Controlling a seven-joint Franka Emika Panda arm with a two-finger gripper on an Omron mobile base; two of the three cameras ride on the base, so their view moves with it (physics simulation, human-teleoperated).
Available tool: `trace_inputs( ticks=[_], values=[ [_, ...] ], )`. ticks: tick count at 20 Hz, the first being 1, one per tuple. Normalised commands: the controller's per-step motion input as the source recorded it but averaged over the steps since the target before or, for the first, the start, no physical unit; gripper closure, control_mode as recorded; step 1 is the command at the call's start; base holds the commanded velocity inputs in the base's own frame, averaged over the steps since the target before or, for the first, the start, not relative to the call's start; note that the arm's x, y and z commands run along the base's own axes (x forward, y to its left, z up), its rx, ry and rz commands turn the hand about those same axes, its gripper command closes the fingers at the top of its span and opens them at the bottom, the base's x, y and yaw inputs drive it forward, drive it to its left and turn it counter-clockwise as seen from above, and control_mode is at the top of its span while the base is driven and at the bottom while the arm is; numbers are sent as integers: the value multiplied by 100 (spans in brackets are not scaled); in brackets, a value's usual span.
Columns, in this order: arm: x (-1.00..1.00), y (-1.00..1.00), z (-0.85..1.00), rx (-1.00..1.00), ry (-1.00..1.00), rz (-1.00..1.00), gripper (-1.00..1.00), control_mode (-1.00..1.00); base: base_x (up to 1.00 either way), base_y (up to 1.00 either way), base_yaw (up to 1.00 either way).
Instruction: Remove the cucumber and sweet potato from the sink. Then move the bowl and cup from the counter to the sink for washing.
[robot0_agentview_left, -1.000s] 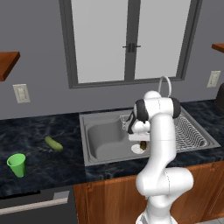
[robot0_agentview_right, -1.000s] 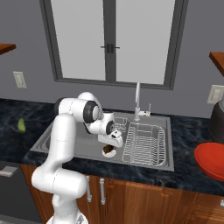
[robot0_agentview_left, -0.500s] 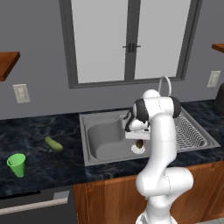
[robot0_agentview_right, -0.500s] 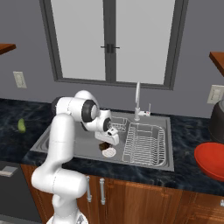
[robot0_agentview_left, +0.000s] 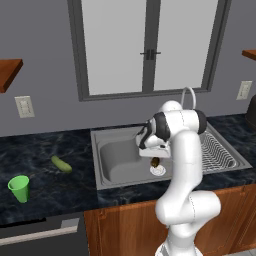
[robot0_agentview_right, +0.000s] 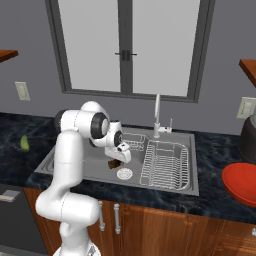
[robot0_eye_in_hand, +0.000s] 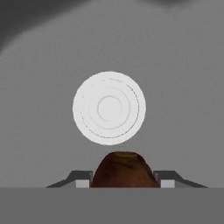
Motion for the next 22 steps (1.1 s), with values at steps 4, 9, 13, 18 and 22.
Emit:
trace_inputs(
  ticks=[4, 9, 13, 18, 22],
  values=[
    [-9, 20, 12, -3, 0, -6, 100, -100, 0, 0, 0],
    [-5, 27, 16, -3, 0, -5, 100, -100, 0, 0, 0],
    [-10, 28, 20, -1, 0, -3, 100, -100, 0, 0, 0],
    [-14, 25, 21, -2, 0, 0, 100, -100, 0, 0, 0],
    [-16, 22, 19, -3, -1, 0, 100, -100, 0, 0, 0]
  ],
)
